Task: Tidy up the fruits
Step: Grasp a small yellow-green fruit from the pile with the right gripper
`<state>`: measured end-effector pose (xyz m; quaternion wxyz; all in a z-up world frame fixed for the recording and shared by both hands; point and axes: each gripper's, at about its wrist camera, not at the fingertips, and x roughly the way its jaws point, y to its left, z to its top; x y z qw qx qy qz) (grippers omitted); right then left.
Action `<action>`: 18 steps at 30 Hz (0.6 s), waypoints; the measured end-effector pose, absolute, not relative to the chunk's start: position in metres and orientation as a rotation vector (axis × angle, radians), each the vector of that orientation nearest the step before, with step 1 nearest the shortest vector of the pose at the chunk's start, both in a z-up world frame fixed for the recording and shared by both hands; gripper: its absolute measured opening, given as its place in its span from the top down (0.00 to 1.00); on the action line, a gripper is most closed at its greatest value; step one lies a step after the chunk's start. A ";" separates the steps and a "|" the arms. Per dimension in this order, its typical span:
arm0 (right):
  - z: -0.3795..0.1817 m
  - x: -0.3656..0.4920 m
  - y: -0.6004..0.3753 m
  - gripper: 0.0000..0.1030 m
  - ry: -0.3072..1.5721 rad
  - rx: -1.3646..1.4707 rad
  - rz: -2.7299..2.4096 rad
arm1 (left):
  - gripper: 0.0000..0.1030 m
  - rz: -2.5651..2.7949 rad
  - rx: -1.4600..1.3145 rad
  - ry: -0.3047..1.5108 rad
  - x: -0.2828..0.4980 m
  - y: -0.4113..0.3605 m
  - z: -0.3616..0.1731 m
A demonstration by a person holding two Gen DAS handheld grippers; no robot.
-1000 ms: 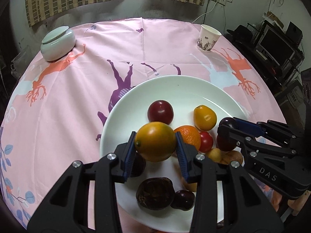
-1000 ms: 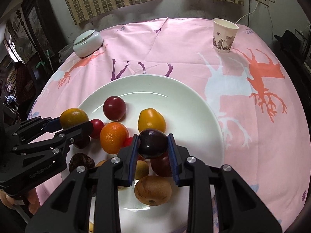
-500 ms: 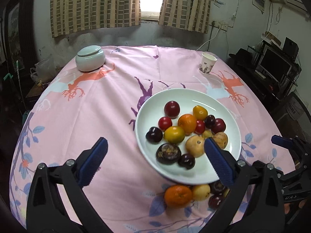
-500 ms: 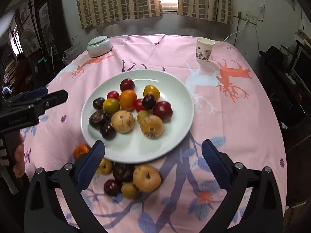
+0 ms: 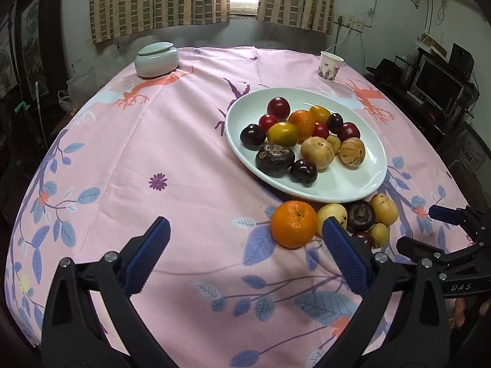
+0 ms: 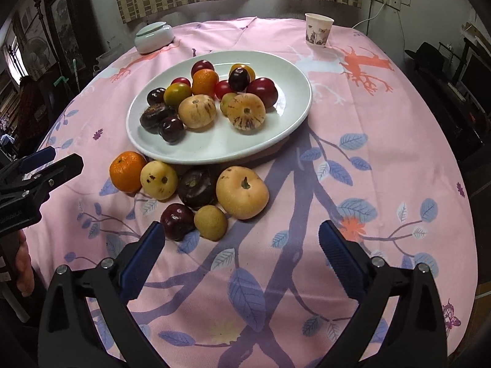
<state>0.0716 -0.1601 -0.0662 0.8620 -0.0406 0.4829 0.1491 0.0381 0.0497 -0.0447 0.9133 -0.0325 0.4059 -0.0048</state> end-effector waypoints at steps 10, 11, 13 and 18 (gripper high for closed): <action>-0.074 0.056 -0.163 0.41 1.005 0.017 0.412 | 0.02 -0.005 -0.068 0.882 0.034 0.052 -0.055; -0.076 0.057 -0.162 0.48 1.018 0.023 0.418 | 0.02 -0.006 -0.066 0.885 0.034 0.053 -0.056; -0.079 0.058 -0.156 0.52 1.026 0.003 0.422 | 0.02 -0.005 -0.063 0.887 0.033 0.054 -0.057; -0.093 0.066 -0.145 0.64 1.032 -0.056 0.392 | 0.02 -0.007 -0.067 0.886 0.030 0.058 -0.057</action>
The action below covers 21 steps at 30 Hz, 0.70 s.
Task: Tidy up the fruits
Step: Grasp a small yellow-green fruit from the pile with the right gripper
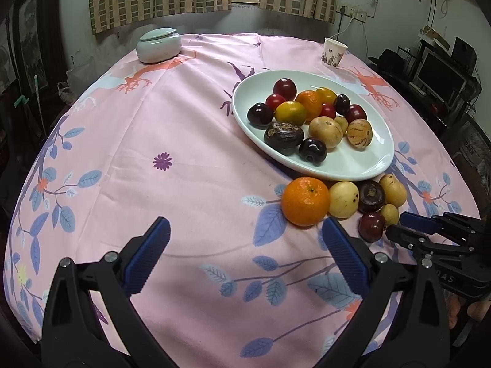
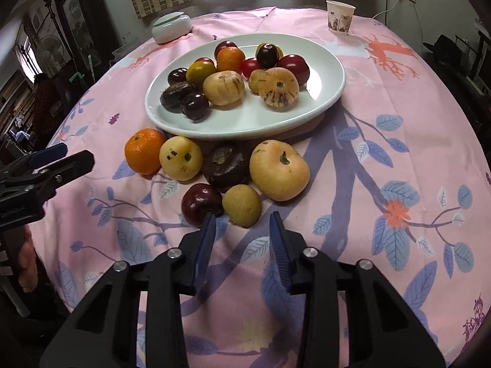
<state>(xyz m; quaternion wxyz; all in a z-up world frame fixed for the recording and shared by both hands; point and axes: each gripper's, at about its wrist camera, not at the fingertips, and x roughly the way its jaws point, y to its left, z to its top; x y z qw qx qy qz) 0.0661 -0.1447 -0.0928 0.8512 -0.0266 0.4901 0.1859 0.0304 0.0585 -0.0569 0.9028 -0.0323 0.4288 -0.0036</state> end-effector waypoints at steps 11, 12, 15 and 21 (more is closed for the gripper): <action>-0.097 0.071 -0.143 0.72 1.006 -0.062 0.402 | 0.02 -0.009 -0.025 0.902 0.033 0.049 -0.060; -0.096 0.069 -0.147 0.72 1.006 -0.057 0.398 | 0.02 -0.012 -0.021 0.903 0.035 0.047 -0.061; -0.095 0.063 -0.162 0.72 1.006 -0.034 0.372 | 0.02 -0.016 0.008 0.924 0.043 0.036 -0.068; -0.099 0.056 -0.187 0.72 1.019 0.020 0.353 | 0.02 -0.025 0.095 0.956 0.061 0.014 -0.087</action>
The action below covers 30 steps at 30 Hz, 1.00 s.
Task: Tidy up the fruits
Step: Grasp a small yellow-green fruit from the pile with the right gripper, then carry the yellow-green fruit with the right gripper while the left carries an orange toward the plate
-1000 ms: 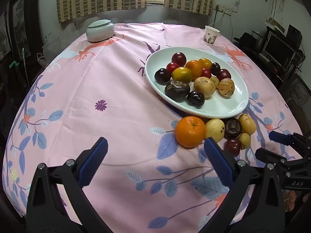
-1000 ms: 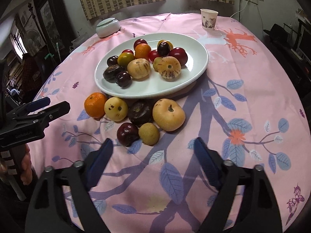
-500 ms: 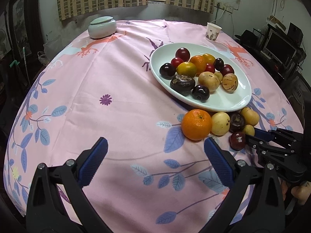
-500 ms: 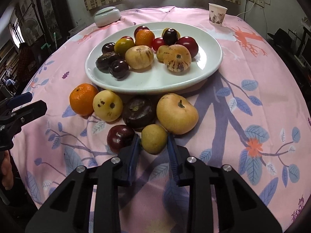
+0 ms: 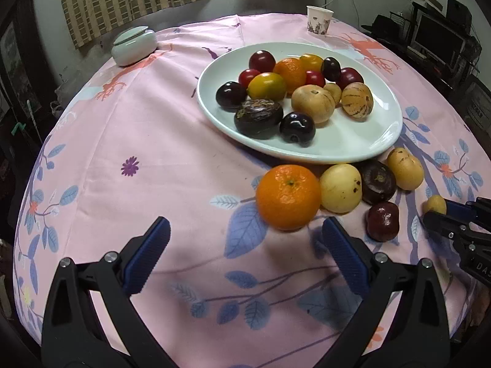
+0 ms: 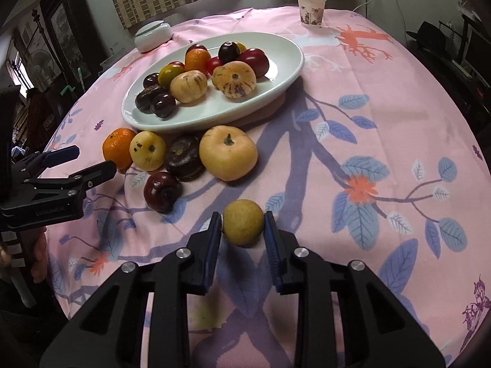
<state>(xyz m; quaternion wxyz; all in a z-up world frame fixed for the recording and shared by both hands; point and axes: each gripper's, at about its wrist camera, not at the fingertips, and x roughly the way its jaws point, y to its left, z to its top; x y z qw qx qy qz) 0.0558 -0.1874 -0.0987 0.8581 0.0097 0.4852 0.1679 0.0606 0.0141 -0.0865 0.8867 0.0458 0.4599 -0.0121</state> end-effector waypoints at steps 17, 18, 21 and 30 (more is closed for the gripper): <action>-0.098 0.055 -0.183 0.72 1.023 0.025 0.340 | 0.56 -0.237 -0.076 0.964 0.057 0.015 -0.080; -0.098 0.055 -0.181 0.72 1.025 0.023 0.342 | 0.56 -0.242 -0.073 0.958 0.052 0.015 -0.077; -0.098 0.055 -0.175 0.72 1.031 0.008 0.353 | 0.56 -0.247 -0.060 0.950 0.041 0.013 -0.073; -0.092 0.048 -0.160 0.72 1.017 0.007 0.397 | 0.56 -0.241 -0.076 0.926 0.027 0.025 -0.063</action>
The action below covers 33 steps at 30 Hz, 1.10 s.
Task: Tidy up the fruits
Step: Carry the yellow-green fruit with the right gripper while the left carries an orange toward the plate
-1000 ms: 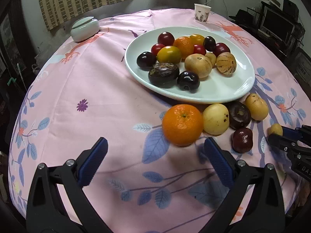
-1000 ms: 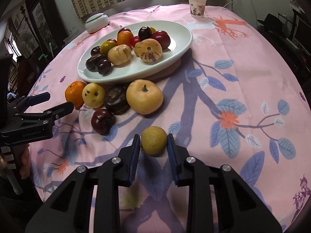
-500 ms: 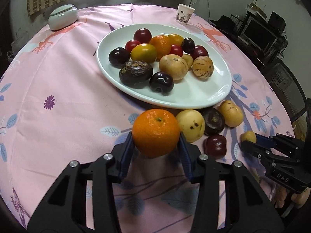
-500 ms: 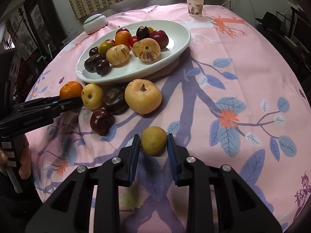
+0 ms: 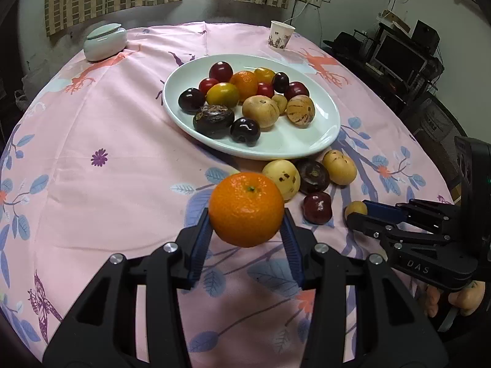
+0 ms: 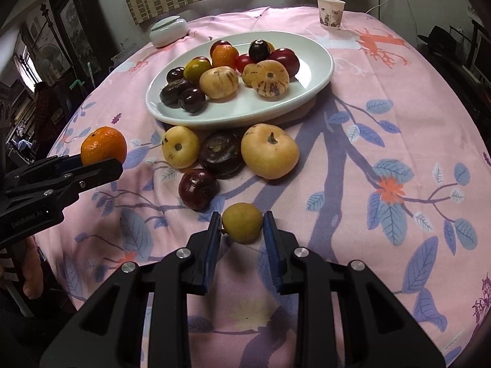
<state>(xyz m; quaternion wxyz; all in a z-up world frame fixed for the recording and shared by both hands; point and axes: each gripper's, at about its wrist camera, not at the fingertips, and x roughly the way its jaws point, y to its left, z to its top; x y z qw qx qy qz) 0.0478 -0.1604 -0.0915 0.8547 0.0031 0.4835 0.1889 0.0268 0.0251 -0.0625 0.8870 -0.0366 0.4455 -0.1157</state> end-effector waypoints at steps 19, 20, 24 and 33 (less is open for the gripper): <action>-0.098 0.058 -0.148 0.71 1.055 -0.004 0.439 | 0.56 -0.237 -0.078 0.936 0.025 0.026 -0.061; -0.097 0.057 -0.145 0.71 1.043 -0.020 0.434 | 0.56 -0.234 -0.082 0.934 0.024 0.029 -0.060; -0.088 0.053 -0.146 0.72 0.992 -0.023 0.429 | 0.56 -0.224 -0.098 0.933 0.024 0.036 -0.061; -0.076 0.056 -0.154 0.72 0.972 -0.006 0.402 | 0.56 -0.228 -0.110 0.927 0.025 0.040 -0.060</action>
